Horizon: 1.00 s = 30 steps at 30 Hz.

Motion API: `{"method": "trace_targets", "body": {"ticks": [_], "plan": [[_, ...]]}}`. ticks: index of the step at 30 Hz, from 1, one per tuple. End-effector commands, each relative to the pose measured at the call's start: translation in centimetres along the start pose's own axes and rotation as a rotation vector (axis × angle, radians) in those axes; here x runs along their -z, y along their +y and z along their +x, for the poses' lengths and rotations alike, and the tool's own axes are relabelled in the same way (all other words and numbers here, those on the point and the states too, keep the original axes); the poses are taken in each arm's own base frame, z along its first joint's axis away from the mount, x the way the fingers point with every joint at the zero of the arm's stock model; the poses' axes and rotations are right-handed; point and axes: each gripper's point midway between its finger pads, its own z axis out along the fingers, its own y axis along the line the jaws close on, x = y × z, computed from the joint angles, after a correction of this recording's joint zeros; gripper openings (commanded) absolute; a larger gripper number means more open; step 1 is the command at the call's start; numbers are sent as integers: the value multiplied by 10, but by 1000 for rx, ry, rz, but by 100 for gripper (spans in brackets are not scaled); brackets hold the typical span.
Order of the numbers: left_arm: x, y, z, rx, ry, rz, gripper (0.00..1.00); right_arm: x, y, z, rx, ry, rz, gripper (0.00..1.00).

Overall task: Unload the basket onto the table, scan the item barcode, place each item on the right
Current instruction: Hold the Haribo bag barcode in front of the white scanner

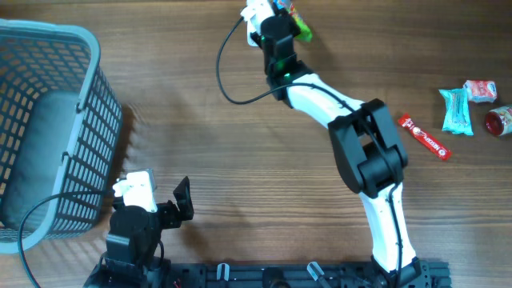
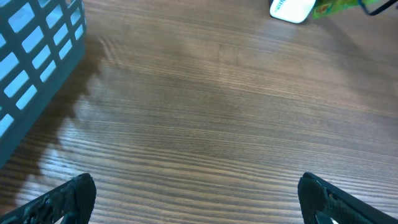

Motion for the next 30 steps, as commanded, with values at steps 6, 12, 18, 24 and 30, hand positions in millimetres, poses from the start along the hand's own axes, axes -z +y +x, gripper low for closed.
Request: {"method": "trace_targets", "body": {"ticks": [6, 12, 18, 24, 30], "plan": [[0, 0, 1, 8, -3, 1, 100, -8, 9, 68, 325, 216, 86, 4], [0, 0, 1, 8, -3, 1, 100, 4, 40, 57, 420, 197, 18, 4], [0, 0, 1, 8, -3, 1, 100, 17, 47, 21, 476, 121, 88, 4], [0, 0, 1, 8, -3, 1, 100, 20, 51, 17, 622, 117, 81, 5], [0, 0, 1, 8, -3, 1, 100, 21, 41, 24, 666, 174, 119, 4]]}}
